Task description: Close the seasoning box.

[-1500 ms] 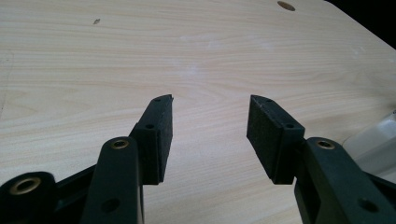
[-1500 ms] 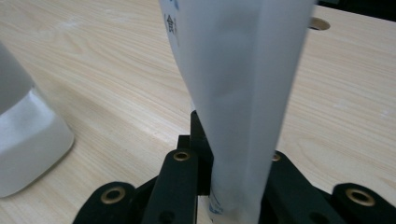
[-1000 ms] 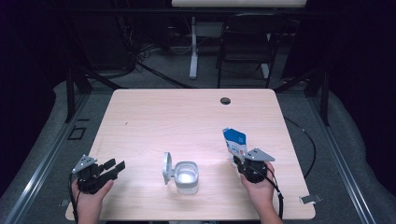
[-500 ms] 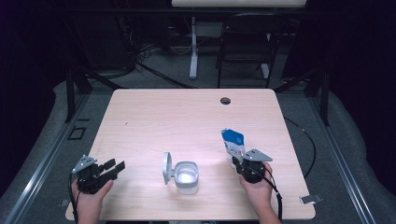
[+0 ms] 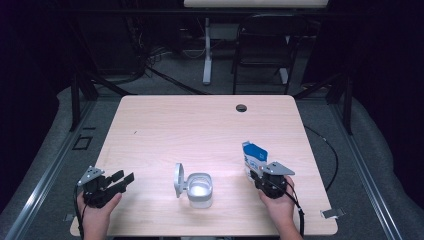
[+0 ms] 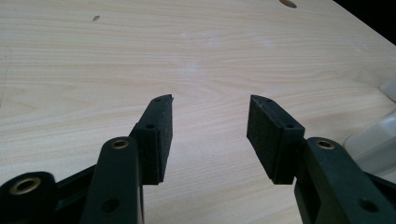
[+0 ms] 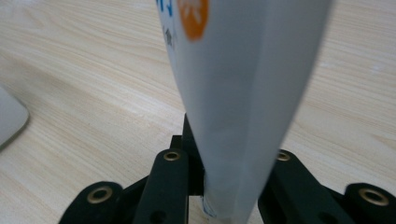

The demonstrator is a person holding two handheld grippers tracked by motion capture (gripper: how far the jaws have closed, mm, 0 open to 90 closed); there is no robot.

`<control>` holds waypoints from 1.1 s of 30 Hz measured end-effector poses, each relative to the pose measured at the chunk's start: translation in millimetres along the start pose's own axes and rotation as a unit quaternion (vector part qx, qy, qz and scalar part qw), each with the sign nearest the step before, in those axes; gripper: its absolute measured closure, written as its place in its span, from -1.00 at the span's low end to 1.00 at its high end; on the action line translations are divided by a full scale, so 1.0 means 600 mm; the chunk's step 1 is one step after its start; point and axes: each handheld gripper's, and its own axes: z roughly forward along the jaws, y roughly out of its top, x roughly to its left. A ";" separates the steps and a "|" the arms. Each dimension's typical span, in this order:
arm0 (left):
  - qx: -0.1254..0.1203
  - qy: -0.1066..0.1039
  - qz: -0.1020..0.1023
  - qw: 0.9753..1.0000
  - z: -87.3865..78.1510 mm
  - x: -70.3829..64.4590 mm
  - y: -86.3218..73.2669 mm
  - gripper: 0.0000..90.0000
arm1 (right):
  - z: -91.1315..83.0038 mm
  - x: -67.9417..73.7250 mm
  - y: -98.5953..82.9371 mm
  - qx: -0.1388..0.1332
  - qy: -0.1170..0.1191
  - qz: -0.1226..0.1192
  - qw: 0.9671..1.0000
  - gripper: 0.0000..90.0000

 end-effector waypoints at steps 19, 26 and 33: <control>-0.002 0.000 -0.001 1.000 -0.001 -0.001 0.001 0.14 | -0.015 -0.004 -0.006 -0.017 0.001 -0.012 1.000 0.29; -0.002 0.000 0.000 1.000 0.000 -0.002 0.001 0.13 | -0.019 -0.002 -0.016 -0.015 0.002 -0.019 1.000 0.25; -0.001 0.001 0.001 1.000 0.000 -0.002 0.000 0.13 | -0.022 0.003 -0.024 -0.014 0.001 -0.021 1.000 0.24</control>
